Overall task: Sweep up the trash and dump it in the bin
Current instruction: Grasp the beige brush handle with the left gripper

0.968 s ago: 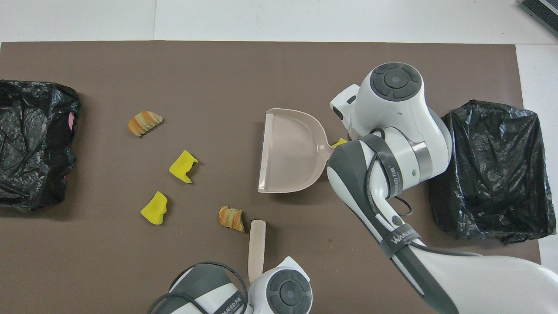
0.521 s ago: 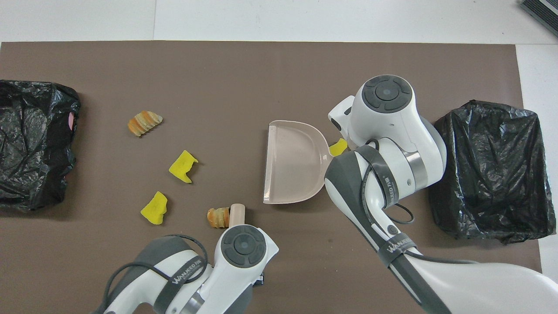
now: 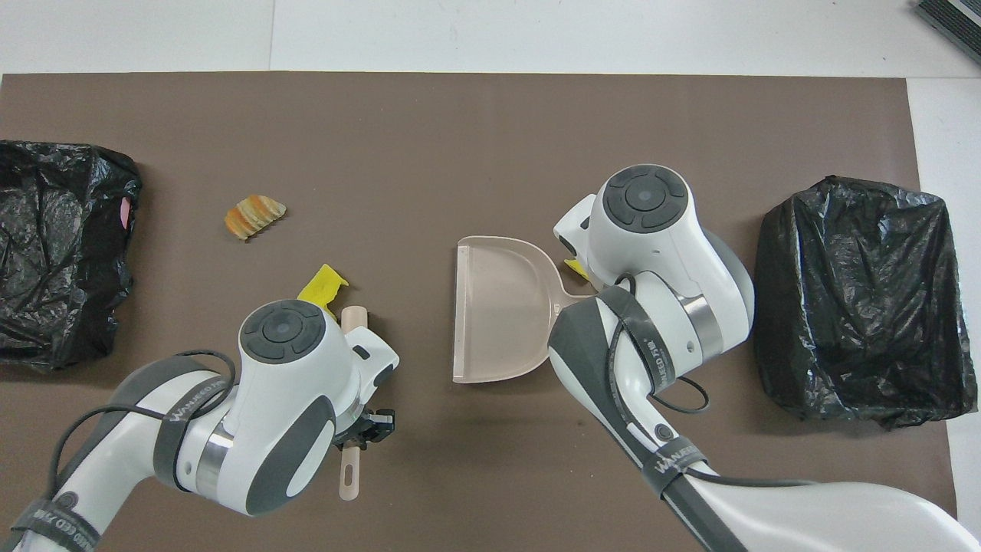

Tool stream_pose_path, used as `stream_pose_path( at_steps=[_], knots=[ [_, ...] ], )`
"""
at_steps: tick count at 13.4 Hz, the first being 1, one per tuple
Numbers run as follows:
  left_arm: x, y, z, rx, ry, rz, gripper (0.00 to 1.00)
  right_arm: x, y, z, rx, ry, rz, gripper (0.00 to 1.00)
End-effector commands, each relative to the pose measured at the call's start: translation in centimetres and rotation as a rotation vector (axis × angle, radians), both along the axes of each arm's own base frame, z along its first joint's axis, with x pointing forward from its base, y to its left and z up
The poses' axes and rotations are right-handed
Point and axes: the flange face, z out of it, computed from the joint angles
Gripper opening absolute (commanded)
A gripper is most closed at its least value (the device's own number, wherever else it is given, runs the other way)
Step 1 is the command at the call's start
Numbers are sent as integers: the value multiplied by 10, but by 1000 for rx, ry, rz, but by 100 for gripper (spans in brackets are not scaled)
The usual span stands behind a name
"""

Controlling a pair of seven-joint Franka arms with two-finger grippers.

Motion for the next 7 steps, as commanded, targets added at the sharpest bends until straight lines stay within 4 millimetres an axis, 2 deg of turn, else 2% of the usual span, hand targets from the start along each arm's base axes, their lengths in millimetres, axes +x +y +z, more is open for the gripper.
stream_pose_path(
  at_steps=[1, 3, 4, 7],
  knots=[
    [22, 21, 25, 0, -47, 24, 0, -23, 17, 0, -3, -48, -14, 0],
    [31, 36, 56, -8, -96, 60, 0, -39, 33, -3, 3, -109, -113, 0],
    [27, 36, 69, 2, -117, 70, 0, -40, 34, -4, 4, -130, -121, 0],
    [15, 52, 73, 117, -120, 85, 0, -46, 38, -4, -1, -140, -100, 0]
  ],
)
